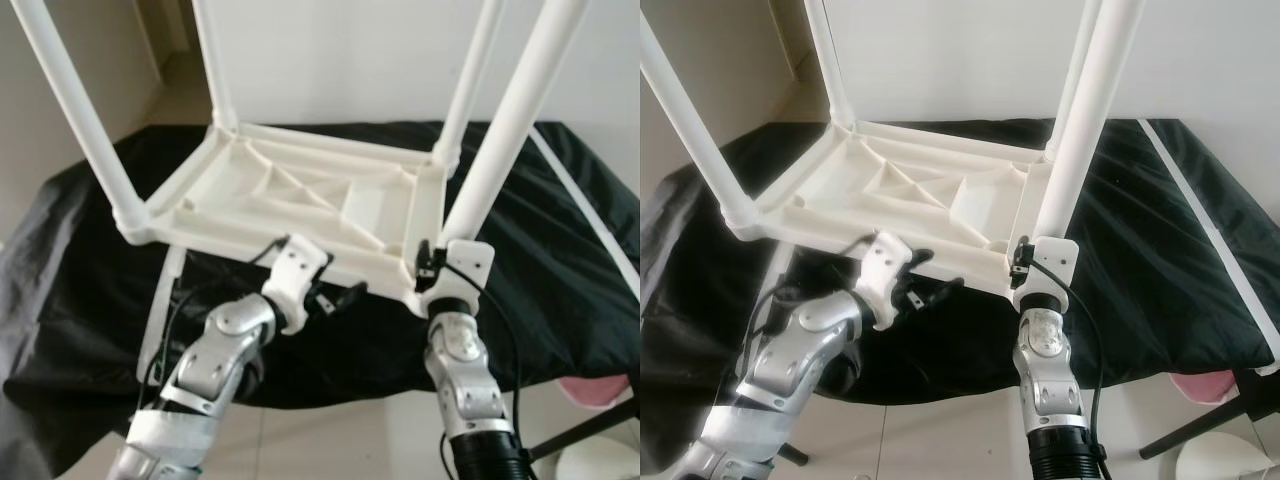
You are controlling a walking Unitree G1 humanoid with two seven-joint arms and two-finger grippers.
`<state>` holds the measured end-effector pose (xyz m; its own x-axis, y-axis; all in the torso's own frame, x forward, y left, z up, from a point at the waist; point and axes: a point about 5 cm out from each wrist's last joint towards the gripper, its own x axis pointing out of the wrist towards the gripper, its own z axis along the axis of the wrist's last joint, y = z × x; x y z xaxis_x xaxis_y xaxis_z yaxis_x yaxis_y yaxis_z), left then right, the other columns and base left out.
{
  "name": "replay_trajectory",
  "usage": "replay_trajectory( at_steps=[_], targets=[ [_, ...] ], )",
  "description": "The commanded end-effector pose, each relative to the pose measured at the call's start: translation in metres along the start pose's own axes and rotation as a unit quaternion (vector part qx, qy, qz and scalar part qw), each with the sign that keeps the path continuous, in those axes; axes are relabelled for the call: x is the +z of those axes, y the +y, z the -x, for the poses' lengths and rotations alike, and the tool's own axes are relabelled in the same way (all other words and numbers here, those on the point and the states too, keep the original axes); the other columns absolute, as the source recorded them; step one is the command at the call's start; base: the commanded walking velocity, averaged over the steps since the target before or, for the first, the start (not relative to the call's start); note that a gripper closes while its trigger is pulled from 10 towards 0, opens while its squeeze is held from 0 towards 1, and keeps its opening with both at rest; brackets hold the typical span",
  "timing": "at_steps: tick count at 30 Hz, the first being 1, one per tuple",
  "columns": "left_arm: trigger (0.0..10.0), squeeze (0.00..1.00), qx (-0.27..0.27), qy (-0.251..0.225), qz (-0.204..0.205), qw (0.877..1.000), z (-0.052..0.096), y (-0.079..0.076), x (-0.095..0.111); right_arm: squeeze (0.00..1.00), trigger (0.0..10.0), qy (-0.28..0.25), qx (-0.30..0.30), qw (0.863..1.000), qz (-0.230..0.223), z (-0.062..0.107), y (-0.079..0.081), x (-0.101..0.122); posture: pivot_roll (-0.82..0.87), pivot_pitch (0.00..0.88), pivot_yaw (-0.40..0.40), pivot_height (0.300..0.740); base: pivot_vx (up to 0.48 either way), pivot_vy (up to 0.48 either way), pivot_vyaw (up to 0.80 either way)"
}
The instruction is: Building children table
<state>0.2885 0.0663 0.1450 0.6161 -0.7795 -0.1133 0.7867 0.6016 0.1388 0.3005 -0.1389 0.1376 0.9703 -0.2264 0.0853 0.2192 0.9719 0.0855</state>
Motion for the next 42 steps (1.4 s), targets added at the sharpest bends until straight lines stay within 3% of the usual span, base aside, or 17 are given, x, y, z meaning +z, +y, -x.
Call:
replay_trajectory(
  at_steps=[1, 10, 11, 12, 13, 14, 26, 27, 29, 30, 42],
  targets=[
    [10.0, 0.00, -0.026, 0.009, -0.015, 0.999, -0.001, -0.006, -0.003, 0.00, 10.0, 0.064, -0.016, 0.998, -0.021, 0.007, -0.007, -0.024, -0.07, 0.054, 0.018, 0.740, 0.000, 0.000, 0.00],
    [10.0, 0.00, 0.009, -0.001, -0.014, 1.000, -0.001, 0.001, 0.000, 0.00, 10.0, 0.048, 0.039, 0.997, -0.044, 0.008, 0.003, -0.017, -0.06, 0.053, -0.004, 0.740, 0.000, 0.000, 0.00],
    [10.0, 0.00, 0.021, -0.006, -0.008, 1.000, -0.001, 0.004, 0.001, 0.07, 10.0, 0.047, 0.043, 0.997, -0.046, 0.007, 0.004, -0.016, -0.06, 0.053, -0.004, 0.740, 0.000, 0.000, 0.00],
    [10.0, 0.00, 0.032, -0.012, -0.007, 0.999, -0.001, 0.006, 0.003, 0.79, 10.0, 0.043, 0.044, 0.997, -0.044, 0.006, 0.003, -0.014, -0.06, 0.050, -0.009, 0.740, 0.000, 0.000, 0.00],
    [10.0, 0.00, 0.039, -0.015, -0.008, 0.999, -0.001, 0.007, 0.004, 0.79, 10.0, 0.039, 0.044, 0.997, -0.042, 0.005, 0.003, -0.013, -0.06, 0.050, -0.009, 0.740, 0.000, 0.000, 0.00],
    [10.0, 0.00, 0.040, -0.015, -0.009, 0.999, -0.001, 0.008, 0.004, 1.00, 10.0, 0.038, 0.046, 0.997, -0.043, 0.004, 0.002, -0.011, -0.06, 0.048, -0.012, 0.740, 0.000, 0.000, 0.00],
    [10.0, 0.00, 0.025, -0.014, -0.019, 0.999, -0.001, 0.000, 0.001, 1.00, 10.0, 0.018, 0.104, 0.994, -0.021, 0.007, -0.014, -0.005, -0.06, 0.053, -0.007, 0.740, 0.000, 0.000, 0.00],
    [10.0, 0.00, 0.022, -0.014, -0.019, 0.999, -0.001, -0.001, 0.001, 0.56, 10.0, 0.018, 0.110, 0.994, -0.019, 0.008, -0.015, -0.005, -0.06, 0.053, -0.007, 0.740, 0.000, 0.000, 0.00],
    [10.0, 0.00, 0.019, -0.014, -0.021, 1.000, -0.001, -0.002, 0.001, 0.56, 10.0, 0.018, 0.120, 0.993, -0.017, 0.009, -0.019, -0.005, -0.06, 0.055, -0.004, 0.740, 0.000, 0.000, 0.00],
    [10.0, 0.00, 0.016, -0.013, -0.020, 1.000, -0.001, -0.003, 0.001, 0.00, 10.0, 0.018, 0.131, 0.991, -0.012, 0.009, -0.023, -0.004, -0.06, 0.056, -0.004, 0.740, 0.000, 0.000, 0.00],
    [10.0, 0.00, -0.019, -0.011, -0.021, 1.000, 0.005, -0.012, 0.000, 0.00, 10.0, 0.007, 0.227, 0.974, 0.012, 0.006, -0.027, 0.002, -0.05, 0.060, -0.015, 0.740, 0.000, 0.000, 0.00]
  ],
)
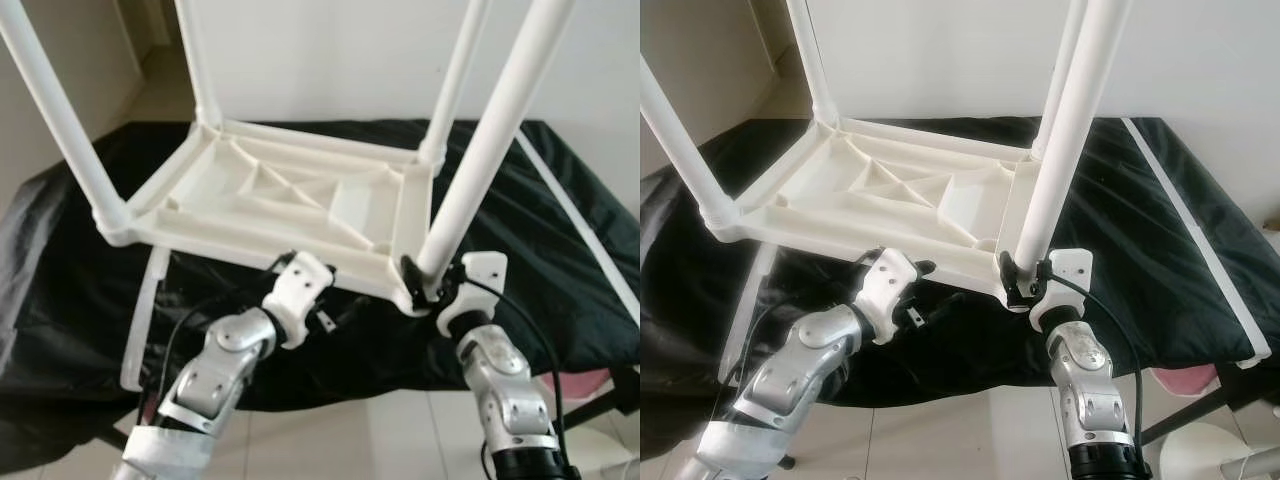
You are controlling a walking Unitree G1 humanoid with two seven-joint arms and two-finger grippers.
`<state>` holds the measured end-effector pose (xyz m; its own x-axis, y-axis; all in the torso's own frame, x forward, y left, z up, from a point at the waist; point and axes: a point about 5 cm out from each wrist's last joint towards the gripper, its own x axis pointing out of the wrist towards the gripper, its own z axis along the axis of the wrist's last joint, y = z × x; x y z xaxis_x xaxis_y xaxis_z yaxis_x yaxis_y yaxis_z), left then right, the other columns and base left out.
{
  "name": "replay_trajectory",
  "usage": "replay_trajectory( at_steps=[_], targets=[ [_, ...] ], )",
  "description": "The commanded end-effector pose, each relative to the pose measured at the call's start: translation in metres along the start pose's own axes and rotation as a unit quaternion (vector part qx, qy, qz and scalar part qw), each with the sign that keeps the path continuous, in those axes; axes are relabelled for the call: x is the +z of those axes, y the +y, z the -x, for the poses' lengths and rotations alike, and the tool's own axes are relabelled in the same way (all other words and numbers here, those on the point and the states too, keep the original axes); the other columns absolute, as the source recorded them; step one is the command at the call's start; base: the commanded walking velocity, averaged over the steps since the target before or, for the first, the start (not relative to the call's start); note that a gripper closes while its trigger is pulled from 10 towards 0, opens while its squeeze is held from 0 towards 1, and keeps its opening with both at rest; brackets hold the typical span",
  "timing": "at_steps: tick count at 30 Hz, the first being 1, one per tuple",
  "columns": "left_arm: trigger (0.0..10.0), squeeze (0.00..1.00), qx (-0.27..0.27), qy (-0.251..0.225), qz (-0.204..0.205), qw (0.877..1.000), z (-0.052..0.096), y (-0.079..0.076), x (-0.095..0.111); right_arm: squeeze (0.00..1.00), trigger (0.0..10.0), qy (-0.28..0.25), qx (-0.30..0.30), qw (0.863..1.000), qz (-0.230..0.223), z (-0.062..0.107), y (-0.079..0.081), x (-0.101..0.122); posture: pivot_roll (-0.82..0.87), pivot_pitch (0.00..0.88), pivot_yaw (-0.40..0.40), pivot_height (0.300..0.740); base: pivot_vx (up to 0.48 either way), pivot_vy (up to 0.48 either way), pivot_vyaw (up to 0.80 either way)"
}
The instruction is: Building children table
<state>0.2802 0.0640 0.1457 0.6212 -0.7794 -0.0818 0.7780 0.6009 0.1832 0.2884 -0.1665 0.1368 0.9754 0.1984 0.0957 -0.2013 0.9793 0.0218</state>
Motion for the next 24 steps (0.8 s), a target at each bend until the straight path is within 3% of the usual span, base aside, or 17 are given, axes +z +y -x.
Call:
replay_trajectory(
  at_steps=[1, 8, 13, 20, 21, 23, 24],
  targets=[
    [10.0, 0.00, -0.026, 0.004, 0.006, 1.000, 0.002, -0.004, -0.001, 0.00, 10.0, 0.001, 0.023, 1.000, 0.001, -0.001, 0.002, 0.000, -0.03, 0.056, -0.017, 0.740, 0.000, 0.000, 0.00],
    [10.0, 0.00, -0.044, 0.002, 0.010, 0.999, 0.005, -0.008, 0.001, 0.00, 10.0, -0.002, 0.045, 0.999, 0.004, -0.004, 0.000, 0.002, -0.01, 0.054, -0.021, 0.740, 0.000, 0.000, 0.00],
    [10.0, 0.00, -0.088, 0.002, 0.008, 0.996, 0.009, -0.016, 0.005, 0.00, 10.0, -0.001, 0.096, 0.995, 0.027, -0.011, -0.004, 0.006, 0.01, 0.051, -0.033, 0.740, 0.000, 0.000, 0.00],
    [10.0, 0.00, -0.108, 0.007, 0.008, 0.994, 0.012, -0.021, 0.005, 0.00, 10.0, 0.009, 0.153, 0.987, 0.057, -0.015, -0.008, 0.006, 0.02, 0.048, -0.033, 0.740, 0.000, 0.000, 0.00],
    [10.0, 0.00, -0.112, 0.007, 0.009, 0.994, 0.012, -0.023, 0.005, 0.00, 8.4, 0.014, 0.160, 0.985, 0.062, -0.016, -0.010, 0.005, 0.02, 0.049, -0.031, 0.740, 0.000, 0.000, 0.00],
    [10.0, 0.00, -0.114, 0.007, 0.010, 0.993, 0.012, -0.023, 0.006, 0.00, 8.4, 0.017, 0.163, 0.984, 0.065, -0.016, -0.011, 0.004, 0.02, 0.049, -0.031, 0.740, 0.000, 0.000, 0.00],
    [10.0, 0.00, -0.113, 0.008, 0.012, 0.993, 0.012, -0.024, 0.006, 0.00, 0.0, 0.019, 0.162, 0.984, 0.065, -0.017, -0.012, 0.003, 0.02, 0.051, -0.029, 0.740, 0.000, 0.000, 0.00]
  ],
)
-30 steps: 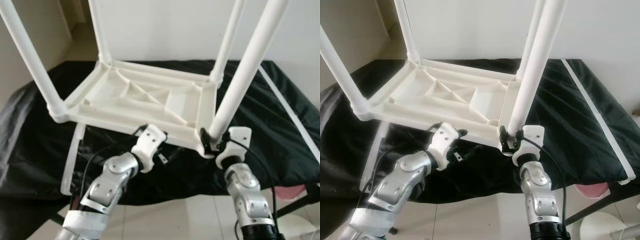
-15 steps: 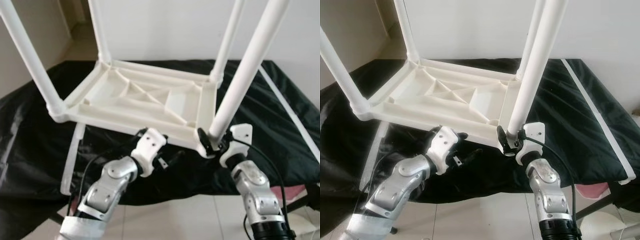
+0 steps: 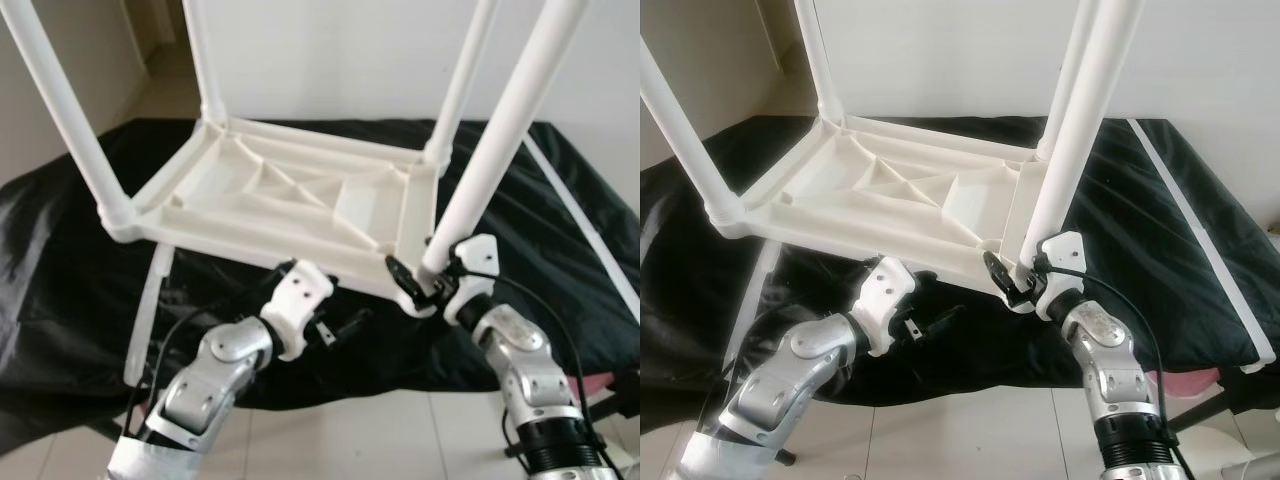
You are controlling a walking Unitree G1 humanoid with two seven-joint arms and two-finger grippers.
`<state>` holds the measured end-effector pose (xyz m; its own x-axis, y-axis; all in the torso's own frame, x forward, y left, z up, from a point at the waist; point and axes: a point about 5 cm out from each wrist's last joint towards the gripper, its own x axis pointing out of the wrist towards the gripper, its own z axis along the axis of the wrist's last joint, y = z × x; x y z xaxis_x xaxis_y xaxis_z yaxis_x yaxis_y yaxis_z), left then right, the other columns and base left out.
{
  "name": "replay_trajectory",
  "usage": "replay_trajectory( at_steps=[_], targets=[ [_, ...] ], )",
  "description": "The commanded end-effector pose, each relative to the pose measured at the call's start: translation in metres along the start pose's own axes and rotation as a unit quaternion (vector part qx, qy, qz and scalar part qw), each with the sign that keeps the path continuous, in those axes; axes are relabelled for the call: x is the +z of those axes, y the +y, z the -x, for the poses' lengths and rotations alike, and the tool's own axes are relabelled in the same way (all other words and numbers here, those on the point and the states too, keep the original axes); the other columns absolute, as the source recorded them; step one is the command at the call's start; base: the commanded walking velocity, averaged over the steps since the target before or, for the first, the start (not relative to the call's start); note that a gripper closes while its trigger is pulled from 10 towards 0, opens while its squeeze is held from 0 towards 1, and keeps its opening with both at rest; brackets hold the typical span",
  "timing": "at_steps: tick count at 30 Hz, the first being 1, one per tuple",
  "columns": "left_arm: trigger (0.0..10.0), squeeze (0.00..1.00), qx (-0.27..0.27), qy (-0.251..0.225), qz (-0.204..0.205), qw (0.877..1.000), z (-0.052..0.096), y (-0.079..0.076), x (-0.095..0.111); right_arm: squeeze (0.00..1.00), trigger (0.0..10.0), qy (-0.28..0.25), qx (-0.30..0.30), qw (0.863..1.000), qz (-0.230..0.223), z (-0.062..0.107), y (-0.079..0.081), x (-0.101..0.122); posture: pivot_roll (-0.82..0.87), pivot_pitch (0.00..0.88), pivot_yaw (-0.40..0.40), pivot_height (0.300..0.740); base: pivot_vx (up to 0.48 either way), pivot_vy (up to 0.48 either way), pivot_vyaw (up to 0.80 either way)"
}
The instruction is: Building children table
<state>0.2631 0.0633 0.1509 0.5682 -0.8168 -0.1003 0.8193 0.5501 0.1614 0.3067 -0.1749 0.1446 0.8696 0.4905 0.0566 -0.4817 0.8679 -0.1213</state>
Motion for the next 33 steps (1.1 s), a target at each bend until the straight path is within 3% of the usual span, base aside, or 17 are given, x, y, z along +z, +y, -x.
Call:
replay_trajectory(
  at_steps=[1, 10, 12, 33],
  targets=[
    [10.0, 0.00, -0.080, 0.005, 0.004, 0.997, 0.001, -0.011, -0.001, 0.00, 0.0, 0.008, 0.007, 1.000, 0.005, 0.000, 0.000, -0.003, 0.02, 0.051, -0.029, 0.740, 0.000, 0.000, 0.00],
    [10.0, 0.00, -0.078, 0.007, 0.005, 0.997, 0.001, -0.012, 0.000, 0.00, 0.0, 0.032, 0.008, 0.999, -0.011, 0.006, 0.000, -0.017, 0.02, 0.054, -0.041, 0.740, 0.000, 0.000, 0.00],
    [10.0, 0.00, -0.080, 0.007, 0.006, 0.997, 0.001, -0.012, 0.001, 0.00, 10.0, 0.035, -0.002, 0.999, -0.019, 0.006, 0.000, -0.019, 0.02, 0.058, -0.033, 0.740, 0.000, 0.000, 0.00],
    [10.0, 0.00, -0.084, 0.009, 0.009, 0.996, 0.001, -0.011, 0.001, 0.00, 10.0, 0.045, -0.056, 0.997, -0.027, 0.006, -0.002, -0.024, 0.02, 0.071, -0.030, 0.740, 0.000, 0.000, 0.00]
  ],
)
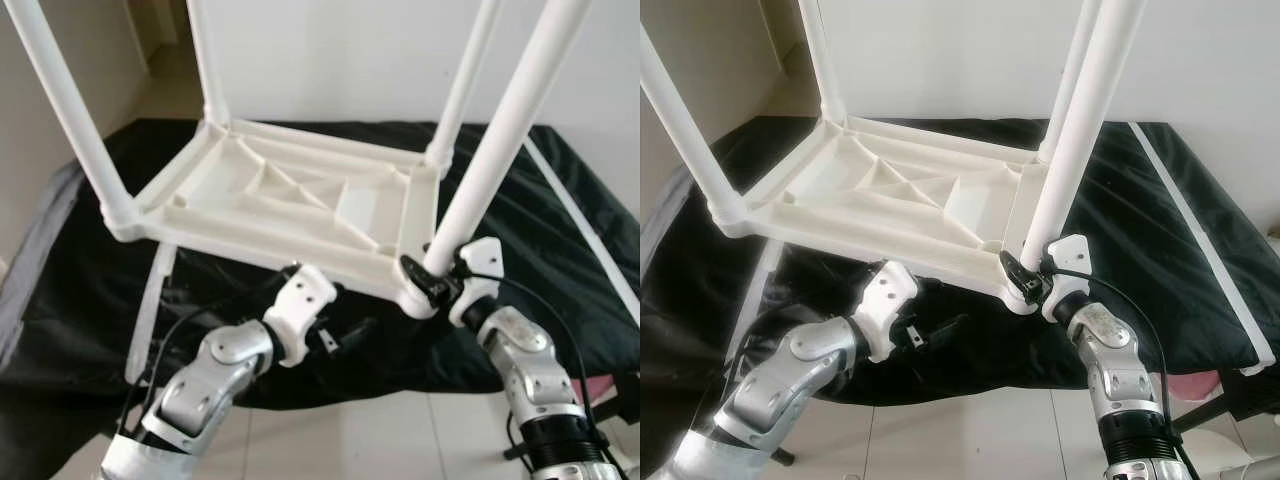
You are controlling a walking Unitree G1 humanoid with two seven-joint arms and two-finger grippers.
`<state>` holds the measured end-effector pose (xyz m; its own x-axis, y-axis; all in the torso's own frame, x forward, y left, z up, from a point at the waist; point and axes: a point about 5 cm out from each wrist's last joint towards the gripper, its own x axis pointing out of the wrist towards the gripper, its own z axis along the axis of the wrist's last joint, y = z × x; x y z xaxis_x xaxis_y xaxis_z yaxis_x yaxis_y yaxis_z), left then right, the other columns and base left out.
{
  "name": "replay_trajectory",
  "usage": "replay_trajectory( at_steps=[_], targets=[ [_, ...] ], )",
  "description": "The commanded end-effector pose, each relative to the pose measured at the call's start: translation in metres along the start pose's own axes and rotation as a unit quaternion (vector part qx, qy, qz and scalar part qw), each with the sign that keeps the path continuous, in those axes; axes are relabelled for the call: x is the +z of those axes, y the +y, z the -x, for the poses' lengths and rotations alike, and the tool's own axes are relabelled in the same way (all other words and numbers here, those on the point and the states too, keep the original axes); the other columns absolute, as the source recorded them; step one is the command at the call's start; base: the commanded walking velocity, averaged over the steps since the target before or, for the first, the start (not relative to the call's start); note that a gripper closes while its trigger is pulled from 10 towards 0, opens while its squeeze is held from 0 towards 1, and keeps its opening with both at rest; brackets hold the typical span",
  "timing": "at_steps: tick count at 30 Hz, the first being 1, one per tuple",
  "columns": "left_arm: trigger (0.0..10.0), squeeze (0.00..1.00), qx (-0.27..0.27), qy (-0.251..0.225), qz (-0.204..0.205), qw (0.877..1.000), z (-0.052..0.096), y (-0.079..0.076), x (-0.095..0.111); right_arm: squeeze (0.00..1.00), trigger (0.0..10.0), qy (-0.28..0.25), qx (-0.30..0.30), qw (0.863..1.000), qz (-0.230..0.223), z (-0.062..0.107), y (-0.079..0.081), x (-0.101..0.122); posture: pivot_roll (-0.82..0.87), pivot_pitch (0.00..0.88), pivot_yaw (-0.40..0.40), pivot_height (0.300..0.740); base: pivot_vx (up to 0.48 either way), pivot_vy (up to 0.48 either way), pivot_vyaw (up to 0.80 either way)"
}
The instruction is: Building children table
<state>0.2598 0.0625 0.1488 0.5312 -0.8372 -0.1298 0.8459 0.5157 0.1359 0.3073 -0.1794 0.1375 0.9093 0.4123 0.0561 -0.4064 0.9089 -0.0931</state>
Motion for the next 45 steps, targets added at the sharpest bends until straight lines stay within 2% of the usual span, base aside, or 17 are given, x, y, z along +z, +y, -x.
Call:
replay_trajectory(
  at_steps=[1, 8, 17, 19, 25, 30, 34, 37, 39, 41, 42, 43, 45],
  targets=[
    [10.0, 0.00, -0.061, -0.002, -0.002, 0.998, 0.000, -0.008, 0.003, 0.00, 10.0, 0.042, -0.015, 0.999, -0.014, 0.004, 0.001, -0.017, 0.02, 0.070, -0.031, 0.740, 0.000, 0.000, 0.00],
    [10.0, 0.00, -0.058, 0.000, -0.002, 0.998, 0.001, -0.008, 0.002, 0.00, 10.0, 0.044, -0.028, 0.998, -0.018, 0.003, 0.005, -0.017, 0.02, 0.067, -0.036, 0.740, 0.000, 0.000, 0.00],
    [10.0, 0.00, -0.056, 0.001, -0.002, 0.998, 0.001, -0.008, 0.002, 0.00, 10.0, 0.054, -0.094, 0.993, -0.040, 0.003, 0.010, -0.023, 0.03, 0.065, -0.039, 0.740, 0.000, 0.000, 0.00],
    [10.0, 0.00, -0.057, 0.001, -0.001, 0.998, 0.002, -0.008, 0.001, 0.00, 10.0, 0.062, -0.132, 0.988, -0.057, 0.004, 0.017, -0.026, 0.02, 0.068, -0.040, 0.740, 0.000, 0.000, 0.00],
    [10.0, 0.00, -0.060, 0.000, 0.001, 0.998, 0.001, -0.011, 0.001, 0.00, 10.0, 0.062, -0.174, 0.980, -0.073, 0.006, 0.032, -0.026, 0.02, 0.071, -0.042, 0.740, 0.000, 0.000, 0.00],
    [10.0, 0.00, -0.061, 0.000, 0.002, 0.998, 0.001, -0.012, 0.001, 0.00, 10.0, 0.060, -0.196, 0.975, -0.081, 0.005, 0.036, -0.026, 0.02, 0.072, -0.045, 0.740, 0.000, 0.000, 0.00],
    [10.0, 0.00, -0.062, -0.001, 0.006, 0.998, 0.000, -0.013, 0.000, 0.00, 10.0, 0.059, -0.239, 0.963, -0.108, 0.003, 0.045, -0.024, 0.02, 0.073, -0.048, 0.740, 0.000, 0.000, 0.00],
    [10.0, 0.00, -0.062, -0.001, 0.006, 0.998, 0.000, -0.014, 0.000, 0.00, 10.0, 0.058, -0.244, 0.961, -0.118, -0.001, 0.051, -0.022, 0.03, 0.067, -0.051, 0.740, 0.000, 0.000, 0.00],
    [10.0, 0.00, -0.058, -0.003, 0.008, 0.998, 0.000, -0.012, 0.001, 0.00, 10.0, 0.047, -0.222, 0.967, -0.118, -0.005, 0.058, -0.018, 0.05, 0.076, -0.050, 0.740, 0.000, 0.000, 0.00],
    [10.0, 0.00, -0.058, -0.003, 0.008, 0.998, 0.000, -0.012, 0.001, 0.00, 10.0, 0.047, -0.222, 0.967, -0.118, -0.005, 0.058, -0.018, 0.05, 0.076, -0.050, 0.740, 0.000, 0.000, 0.00],
    [10.0, 0.00, -0.059, -0.004, 0.008, 0.998, 0.000, -0.012, 0.002, 0.27, 10.0, 0.046, -0.218, 0.968, -0.116, -0.006, 0.061, -0.017, 0.05, 0.069, -0.047, 0.740, 0.000, 0.000, 0.00],
    [10.0, 0.00, -0.061, -0.003, 0.007, 0.998, 0.001, -0.013, 0.002, 1.00, 10.0, 0.044, -0.214, 0.969, -0.118, -0.006, 0.061, -0.017, 0.05, 0.073, -0.046, 0.740, 0.000, 0.000, 0.00],
    [10.0, 0.00, -0.063, -0.002, 0.006, 0.998, 0.001, -0.013, 0.002, 1.00, 10.0, 0.043, -0.213, 0.969, -0.116, -0.006, 0.061, -0.016, 0.05, 0.072, -0.048, 0.740, 0.000, 0.000, 0.00]
  ],
)
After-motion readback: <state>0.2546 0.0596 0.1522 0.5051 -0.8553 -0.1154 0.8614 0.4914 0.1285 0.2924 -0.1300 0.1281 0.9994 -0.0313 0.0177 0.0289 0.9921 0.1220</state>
